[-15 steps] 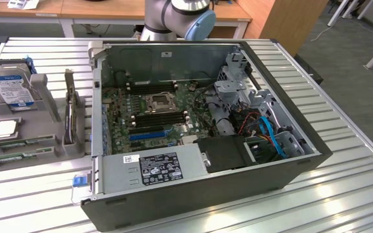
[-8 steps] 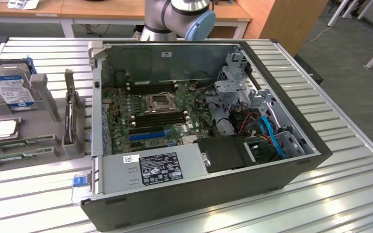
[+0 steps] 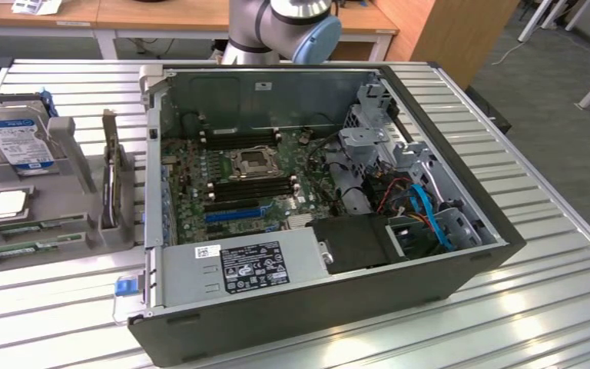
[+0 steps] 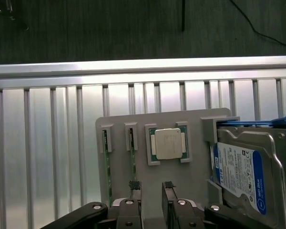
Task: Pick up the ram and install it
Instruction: 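Pick up the ram and move it above insertion slot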
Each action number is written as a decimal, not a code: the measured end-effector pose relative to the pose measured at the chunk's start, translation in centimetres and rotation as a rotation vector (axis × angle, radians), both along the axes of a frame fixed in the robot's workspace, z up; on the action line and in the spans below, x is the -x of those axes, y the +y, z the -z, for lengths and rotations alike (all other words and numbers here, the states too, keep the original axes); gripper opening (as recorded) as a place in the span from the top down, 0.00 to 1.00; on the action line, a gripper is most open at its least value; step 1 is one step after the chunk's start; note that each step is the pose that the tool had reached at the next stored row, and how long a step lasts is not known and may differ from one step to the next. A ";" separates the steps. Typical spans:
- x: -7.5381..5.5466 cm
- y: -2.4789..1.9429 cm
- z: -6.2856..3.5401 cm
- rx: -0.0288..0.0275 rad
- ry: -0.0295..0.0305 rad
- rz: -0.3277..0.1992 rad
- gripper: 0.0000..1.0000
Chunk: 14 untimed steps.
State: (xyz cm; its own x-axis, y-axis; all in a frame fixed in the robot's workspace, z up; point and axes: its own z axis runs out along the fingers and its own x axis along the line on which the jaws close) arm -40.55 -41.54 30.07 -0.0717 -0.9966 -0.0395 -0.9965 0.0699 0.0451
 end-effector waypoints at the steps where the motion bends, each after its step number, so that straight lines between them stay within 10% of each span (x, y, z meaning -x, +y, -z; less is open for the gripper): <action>1: 0.0 0.00 0.13 -0.0001 0.0000 0.000 0.69; 14: 0.0 0.00 1.67 -0.0006 0.0000 0.000 0.69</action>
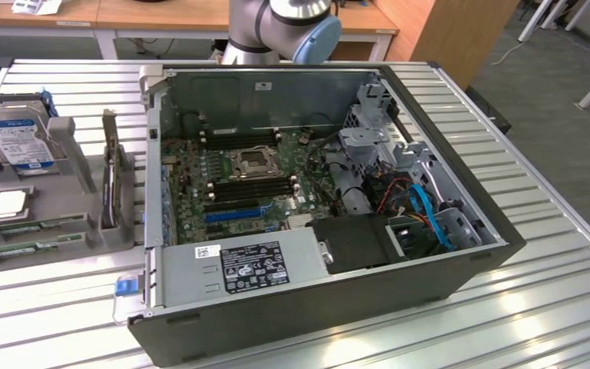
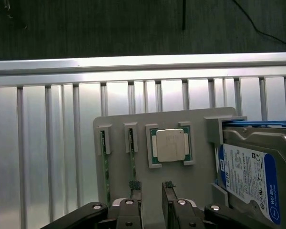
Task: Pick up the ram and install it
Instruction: 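Pick up the ram and move it above insertion slot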
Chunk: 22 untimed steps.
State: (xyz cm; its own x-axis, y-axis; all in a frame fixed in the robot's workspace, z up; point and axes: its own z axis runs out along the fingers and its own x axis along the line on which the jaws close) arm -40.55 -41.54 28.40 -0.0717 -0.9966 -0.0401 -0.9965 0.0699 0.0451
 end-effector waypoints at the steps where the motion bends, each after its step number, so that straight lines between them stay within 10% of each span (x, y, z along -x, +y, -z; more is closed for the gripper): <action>1: 0.0 0.00 0.11 0.0000 0.0000 0.000 0.69; 22: 0.0 0.00 1.91 -0.0001 0.0001 0.000 0.69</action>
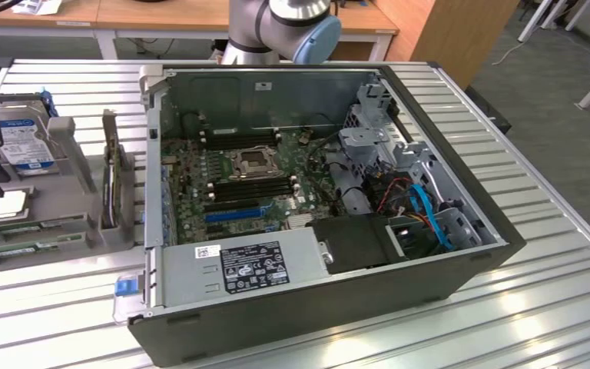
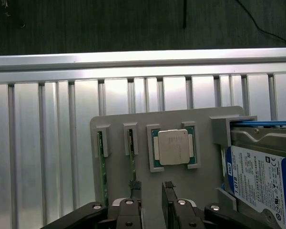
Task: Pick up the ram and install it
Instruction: 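Pick up the ram and move it above insertion slot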
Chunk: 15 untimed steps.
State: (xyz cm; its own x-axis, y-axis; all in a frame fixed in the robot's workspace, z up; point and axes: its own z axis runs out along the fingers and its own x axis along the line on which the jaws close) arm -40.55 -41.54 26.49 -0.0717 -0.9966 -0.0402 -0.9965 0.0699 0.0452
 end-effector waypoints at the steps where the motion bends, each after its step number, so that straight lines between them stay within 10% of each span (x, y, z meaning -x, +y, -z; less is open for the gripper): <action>1: 0.0 0.00 0.00 0.0000 0.0000 0.000 0.69; 15: 0.0 -1.14 0.01 0.0000 -0.0001 0.000 0.69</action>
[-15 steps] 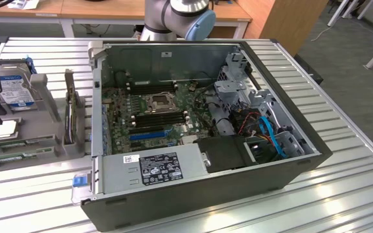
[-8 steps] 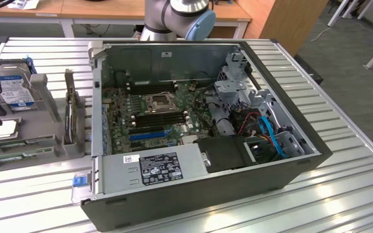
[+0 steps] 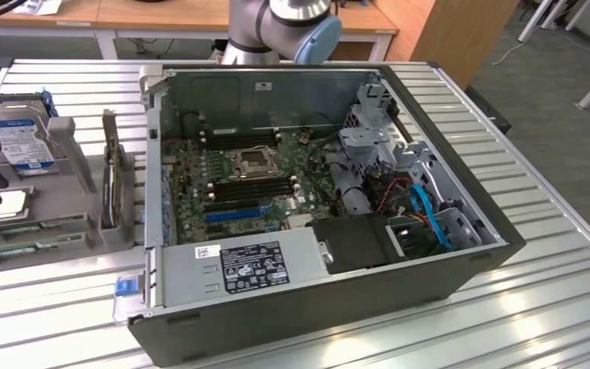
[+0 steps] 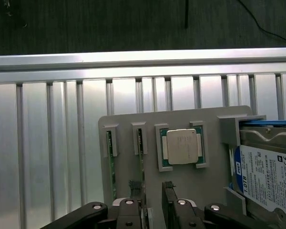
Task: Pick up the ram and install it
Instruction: 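Pick up the ram and move it above insertion slot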
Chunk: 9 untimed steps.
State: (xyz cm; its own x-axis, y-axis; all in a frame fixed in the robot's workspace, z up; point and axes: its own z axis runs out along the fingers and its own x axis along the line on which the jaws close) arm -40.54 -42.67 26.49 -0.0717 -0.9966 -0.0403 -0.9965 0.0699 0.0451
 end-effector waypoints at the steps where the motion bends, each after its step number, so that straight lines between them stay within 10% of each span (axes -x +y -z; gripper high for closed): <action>1: 0.0 -0.12 0.00 0.0000 0.0001 0.000 0.69; 9: 0.0 -1.07 0.00 0.0000 0.0001 0.000 0.69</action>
